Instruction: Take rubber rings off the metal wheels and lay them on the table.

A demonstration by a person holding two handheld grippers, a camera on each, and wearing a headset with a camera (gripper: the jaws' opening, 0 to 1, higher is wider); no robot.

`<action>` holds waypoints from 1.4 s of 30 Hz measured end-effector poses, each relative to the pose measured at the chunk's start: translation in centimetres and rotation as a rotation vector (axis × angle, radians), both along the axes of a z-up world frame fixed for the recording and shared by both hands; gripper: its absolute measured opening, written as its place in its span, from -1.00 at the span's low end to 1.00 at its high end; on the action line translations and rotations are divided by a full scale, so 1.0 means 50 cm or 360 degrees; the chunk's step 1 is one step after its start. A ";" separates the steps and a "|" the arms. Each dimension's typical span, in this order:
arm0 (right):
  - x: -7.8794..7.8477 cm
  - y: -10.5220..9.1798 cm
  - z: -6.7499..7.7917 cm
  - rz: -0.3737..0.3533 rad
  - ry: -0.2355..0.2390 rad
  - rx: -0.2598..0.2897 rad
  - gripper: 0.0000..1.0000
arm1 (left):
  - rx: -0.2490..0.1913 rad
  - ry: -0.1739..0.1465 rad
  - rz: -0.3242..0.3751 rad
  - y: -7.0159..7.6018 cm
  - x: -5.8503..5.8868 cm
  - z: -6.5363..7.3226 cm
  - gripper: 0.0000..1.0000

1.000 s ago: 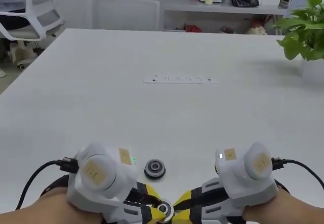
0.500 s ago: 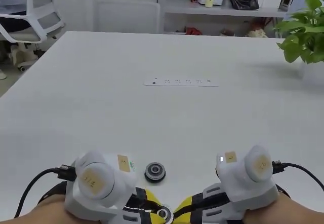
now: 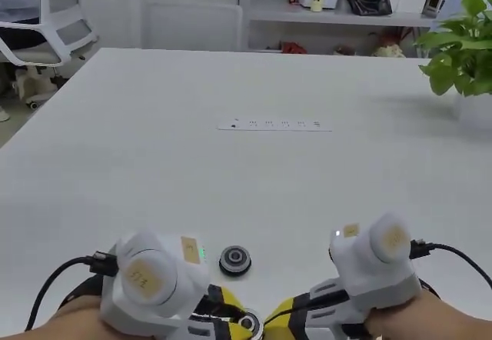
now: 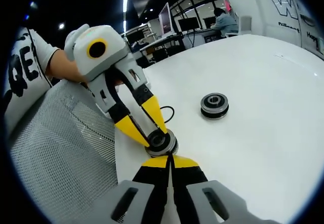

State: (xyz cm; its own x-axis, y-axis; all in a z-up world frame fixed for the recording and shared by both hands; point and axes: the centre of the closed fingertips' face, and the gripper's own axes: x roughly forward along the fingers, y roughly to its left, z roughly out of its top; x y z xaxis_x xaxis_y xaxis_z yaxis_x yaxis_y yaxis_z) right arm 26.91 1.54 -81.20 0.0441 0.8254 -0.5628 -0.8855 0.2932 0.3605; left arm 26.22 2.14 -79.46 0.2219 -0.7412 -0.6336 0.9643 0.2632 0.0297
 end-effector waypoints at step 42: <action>0.006 0.004 0.036 -0.0170 0.0200 0.0210 -1.00 | 0.0029 -0.0004 0.0061 -0.001 0.006 -0.001 -0.76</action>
State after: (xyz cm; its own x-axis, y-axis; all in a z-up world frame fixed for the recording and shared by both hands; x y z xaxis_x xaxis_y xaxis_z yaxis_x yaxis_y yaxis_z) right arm 27.19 1.76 -79.38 0.0715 0.8868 -0.4566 -0.7977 0.3257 0.5076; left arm 26.52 2.07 -79.54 0.2513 -0.7205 -0.6463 0.9535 0.2992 0.0371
